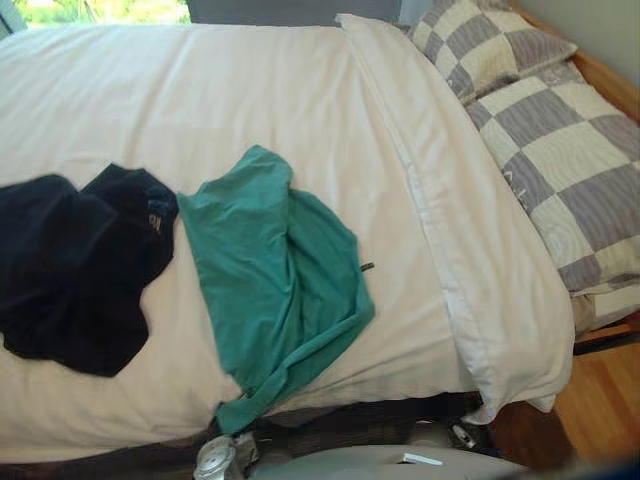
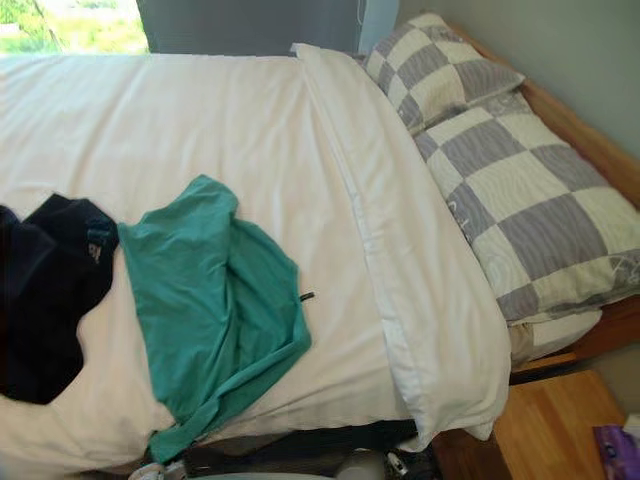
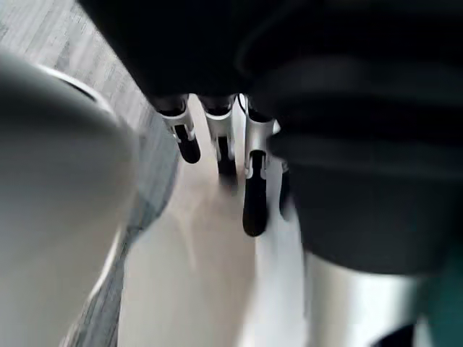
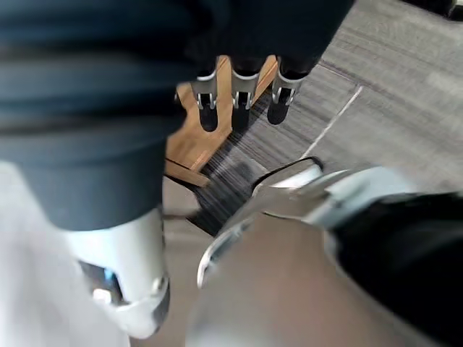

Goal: Tidy the bed and pick cloth on bed and put in laundry

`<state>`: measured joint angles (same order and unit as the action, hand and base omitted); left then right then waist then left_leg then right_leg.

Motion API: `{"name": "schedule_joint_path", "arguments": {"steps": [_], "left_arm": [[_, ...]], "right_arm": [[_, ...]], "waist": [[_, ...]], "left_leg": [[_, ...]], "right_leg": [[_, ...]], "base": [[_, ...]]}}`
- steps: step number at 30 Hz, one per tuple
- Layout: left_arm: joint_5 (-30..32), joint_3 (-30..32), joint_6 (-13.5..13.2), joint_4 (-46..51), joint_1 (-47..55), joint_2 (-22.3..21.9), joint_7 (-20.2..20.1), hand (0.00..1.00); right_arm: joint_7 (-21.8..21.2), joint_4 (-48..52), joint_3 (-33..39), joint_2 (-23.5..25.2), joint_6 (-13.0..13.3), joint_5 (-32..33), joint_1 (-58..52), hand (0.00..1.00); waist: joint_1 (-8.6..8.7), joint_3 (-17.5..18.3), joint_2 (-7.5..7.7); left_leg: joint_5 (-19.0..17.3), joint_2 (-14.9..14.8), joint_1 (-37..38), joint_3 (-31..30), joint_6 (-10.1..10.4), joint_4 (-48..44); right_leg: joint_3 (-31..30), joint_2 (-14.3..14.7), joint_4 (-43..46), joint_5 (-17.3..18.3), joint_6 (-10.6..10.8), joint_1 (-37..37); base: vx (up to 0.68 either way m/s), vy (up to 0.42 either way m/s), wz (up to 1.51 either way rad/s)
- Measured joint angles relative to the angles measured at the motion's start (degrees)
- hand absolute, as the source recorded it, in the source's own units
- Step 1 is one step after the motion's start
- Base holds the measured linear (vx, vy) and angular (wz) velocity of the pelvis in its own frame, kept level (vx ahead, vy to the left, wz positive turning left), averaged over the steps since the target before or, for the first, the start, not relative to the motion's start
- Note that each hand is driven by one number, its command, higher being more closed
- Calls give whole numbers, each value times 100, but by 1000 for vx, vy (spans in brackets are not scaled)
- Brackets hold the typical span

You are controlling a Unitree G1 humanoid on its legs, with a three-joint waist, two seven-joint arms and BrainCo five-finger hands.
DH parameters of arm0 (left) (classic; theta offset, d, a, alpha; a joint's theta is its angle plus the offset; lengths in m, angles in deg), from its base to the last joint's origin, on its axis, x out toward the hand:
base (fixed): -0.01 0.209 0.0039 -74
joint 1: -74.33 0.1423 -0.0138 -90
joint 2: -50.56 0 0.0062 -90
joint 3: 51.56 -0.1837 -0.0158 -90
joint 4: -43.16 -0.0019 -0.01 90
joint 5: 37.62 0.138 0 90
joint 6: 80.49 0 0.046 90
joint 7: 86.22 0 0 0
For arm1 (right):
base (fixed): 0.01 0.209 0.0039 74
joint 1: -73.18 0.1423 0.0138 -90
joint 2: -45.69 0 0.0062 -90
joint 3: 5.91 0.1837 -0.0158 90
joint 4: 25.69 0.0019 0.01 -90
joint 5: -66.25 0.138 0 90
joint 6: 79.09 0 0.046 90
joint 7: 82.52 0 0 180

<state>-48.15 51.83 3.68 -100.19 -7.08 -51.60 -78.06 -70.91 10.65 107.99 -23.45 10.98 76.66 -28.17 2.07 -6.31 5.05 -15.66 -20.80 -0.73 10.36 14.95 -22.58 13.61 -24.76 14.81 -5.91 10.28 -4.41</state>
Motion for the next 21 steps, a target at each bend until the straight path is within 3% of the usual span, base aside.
{"name": "schedule_joint_path", "arguments": {"steps": [1, 2, 3, 4, 5, 7, 8, 10, 11, 13, 15, 17, 21], "left_arm": [[19, -83, -11, -61, 20, 3, 68, 0], [53, -180, -62, -152, 32, 24, 95, 0], [74, -200, -78, -160, 31, 26, 94, 0], [192, -221, -63, -210, 7, 24, 76, 0], [229, -195, -61, -225, -5, -5, 60, 0], [291, -161, -45, -255, -41, -25, 41, 0], [303, -149, -1, -254, -63, -36, 44, 0], [375, -156, 36, -324, -116, -79, 46, 0], [448, -168, 74, -389, -191, -138, 49, 0], [444, -164, 79, -387, -198, -181, 50, 0], [425, -151, 72, -365, -198, -182, 51, 0], [263, -146, 42, -307, -269, -172, 68, 0], [49, -152, 20, -249, -292, -219, 107, 0]], "right_arm": [[-2, 71, -22, -11, 18, -76, 29, 0], [1, 99, -217, -101, 29, -176, 67, 0], [-8, 104, -313, -151, 31, -252, 69, 0], [-17, 133, -459, -170, 35, -341, 67, 0], [-23, 154, -460, -185, 35, -432, 68, 0], [-29, 168, -475, -191, 33, -566, 66, 0], [-31, 163, -493, -193, 34, -677, 27, 0], [-55, 165, -533, -255, 42, -737, 29, 0], [-78, 93, -610, -372, 39, -751, 37, 0], [-99, 20, -663, -433, 36, -804, 75, 0], [-106, -56, -740, -475, 37, -955, 141, 0], [-130, -196, -974, -616, 35, -956, 383, 0], [-120, -292, -997, -535, 37, -948, 731, 0]], "waist": [[-28, 0, -22], [-64, 8, -43], [-65, 11, -49], [18, 25, -105], [13, 27, -132], [0, 20, -143], [-13, 28, -109], [-85, 59, -69], [-140, 60, -138], [-152, 36, -191], [-160, 0, -258], [-169, -153, -269], [-231, -276, -344]], "left_leg": [[7, 35, 86, 146, -21, 98], [146, 58, 192, 337, -72, 315], [229, 72, 209, 360, -107, 435], [525, 92, 213, 329, -152, 800], [631, 97, 212, 325, -157, 947], [898, 198, 181, 149, -156, 1265], [940, 301, 182, 96, -186, 1331], [1038, 379, 187, 15, -353, 1471], [1153, 532, 182, -96, -569, 1547], [1184, 820, 136, -127, -670, 1576], [1137, 929, -71, -155, -780, 1489], [1142, 976, -351, -55, -748, 1156], [1229, 1023, -488, 703, -865, 1046]], "right_leg": [[138, 0, -193, -415, -520, -11], [349, 52, -431, -709, -694, -1], [455, 115, -335, -596, -597, -5], [627, 427, 262, 143, -395, -23], [590, 552, 598, 518, -335, -86], [381, 982, 1632, 1785, -183, -149], [363, 1072, 1500, 2225, -220, -4], [292, 1144, 1211, 2557, -287, 121], [297, 1156, 1050, 2603, -347, 118], [410, 1189, 669, 2498, -372, 342], [441, 1311, 320, 2406, -368, 467], [625, 1242, 281, 2209, -406, 500], [763, 1134, -258, 1782, -314, 801]], "base": [[-299, 255, -46], [-344, 270, -45], [-231, 125, -16], [-150, 57, 10], [-151, 54, 21], [-119, -35, 27], [-93, -101, 25], [-86, -138, 17], [-73, -123, 21], [-17, -70, 36], [66, -54, 64], [141, 1, 62], [131, 101, 30]]}}
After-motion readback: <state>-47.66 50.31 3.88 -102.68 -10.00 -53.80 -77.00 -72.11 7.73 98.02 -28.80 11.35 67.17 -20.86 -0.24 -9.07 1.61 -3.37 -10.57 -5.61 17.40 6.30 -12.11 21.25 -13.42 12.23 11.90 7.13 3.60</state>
